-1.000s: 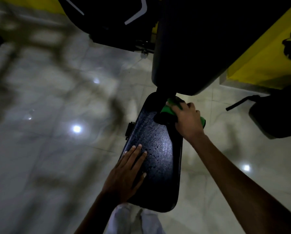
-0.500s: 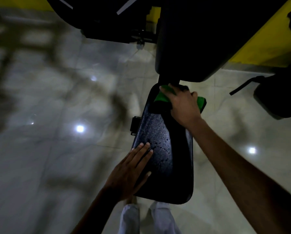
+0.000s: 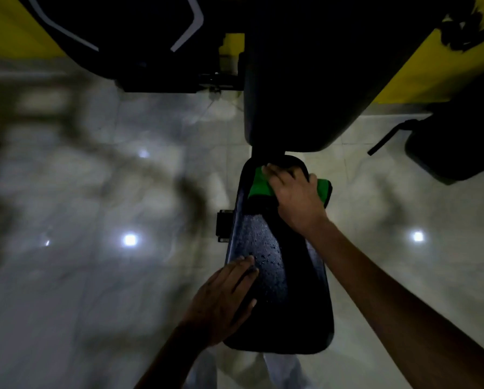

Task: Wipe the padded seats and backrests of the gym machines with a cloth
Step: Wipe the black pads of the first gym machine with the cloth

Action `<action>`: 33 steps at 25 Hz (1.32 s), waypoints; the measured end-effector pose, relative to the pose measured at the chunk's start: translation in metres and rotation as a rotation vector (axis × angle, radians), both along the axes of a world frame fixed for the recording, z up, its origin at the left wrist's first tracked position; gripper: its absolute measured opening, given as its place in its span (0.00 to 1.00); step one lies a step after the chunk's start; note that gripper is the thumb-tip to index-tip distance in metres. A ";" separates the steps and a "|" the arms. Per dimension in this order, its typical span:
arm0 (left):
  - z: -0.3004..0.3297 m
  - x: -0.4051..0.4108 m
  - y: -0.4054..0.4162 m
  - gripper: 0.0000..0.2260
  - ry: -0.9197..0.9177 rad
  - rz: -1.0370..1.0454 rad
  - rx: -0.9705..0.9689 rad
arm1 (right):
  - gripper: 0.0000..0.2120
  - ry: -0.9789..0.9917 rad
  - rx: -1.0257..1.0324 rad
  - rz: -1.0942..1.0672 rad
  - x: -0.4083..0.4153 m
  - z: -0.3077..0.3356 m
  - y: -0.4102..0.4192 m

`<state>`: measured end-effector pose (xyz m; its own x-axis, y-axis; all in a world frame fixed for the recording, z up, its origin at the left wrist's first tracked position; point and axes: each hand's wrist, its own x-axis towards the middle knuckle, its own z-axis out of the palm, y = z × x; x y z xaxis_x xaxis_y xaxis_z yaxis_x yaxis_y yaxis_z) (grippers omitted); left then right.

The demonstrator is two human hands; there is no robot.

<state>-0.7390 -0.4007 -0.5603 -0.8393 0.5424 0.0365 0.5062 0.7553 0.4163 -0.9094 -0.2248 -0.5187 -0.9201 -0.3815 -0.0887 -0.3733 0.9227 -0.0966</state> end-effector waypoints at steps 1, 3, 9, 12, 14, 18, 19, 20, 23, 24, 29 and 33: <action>0.003 -0.007 -0.004 0.19 0.002 -0.069 0.012 | 0.40 0.040 0.002 0.041 0.014 -0.003 0.003; 0.010 -0.034 -0.017 0.15 0.043 -0.163 0.048 | 0.45 0.097 0.003 0.163 0.053 -0.010 0.017; 0.024 -0.155 -0.043 0.20 -0.008 -0.082 0.090 | 0.41 0.144 0.010 -0.039 0.054 -0.015 -0.007; 0.020 -0.222 -0.021 0.27 -0.052 -0.224 -0.056 | 0.25 0.225 -0.085 -0.082 0.070 -0.018 -0.030; 0.014 -0.248 -0.001 0.29 -0.011 -0.454 -0.134 | 0.25 0.221 -0.104 0.031 0.117 -0.020 -0.033; -0.003 -0.263 0.021 0.23 0.087 -0.767 -0.225 | 0.21 0.172 -0.085 0.054 0.131 -0.016 -0.037; -0.006 -0.264 0.021 0.24 0.118 -0.790 -0.235 | 0.20 0.164 -0.058 0.016 0.114 -0.015 -0.042; -0.007 -0.266 0.020 0.25 0.130 -0.801 -0.237 | 0.21 0.171 -0.034 -0.044 0.097 -0.014 -0.047; -0.008 -0.264 0.019 0.26 0.106 -0.800 -0.249 | 0.22 0.229 -0.066 -0.120 0.098 -0.025 -0.053; -0.008 -0.262 0.019 0.26 0.112 -0.788 -0.252 | 0.21 0.225 -0.097 -0.089 0.118 -0.027 -0.054; -0.016 -0.251 0.017 0.25 0.108 -0.717 -0.245 | 0.20 0.166 -0.142 -0.013 0.173 -0.021 -0.048; -0.014 -0.251 0.019 0.24 0.086 -0.723 -0.237 | 0.20 0.246 -0.065 -0.114 0.109 -0.028 -0.063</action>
<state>-0.9898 -0.3819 -0.5747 -0.2720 0.9571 -0.0998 0.9318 0.2878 0.2211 -0.8000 -0.2878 -0.5464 -0.9484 -0.2714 0.1639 -0.2865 0.9550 -0.0768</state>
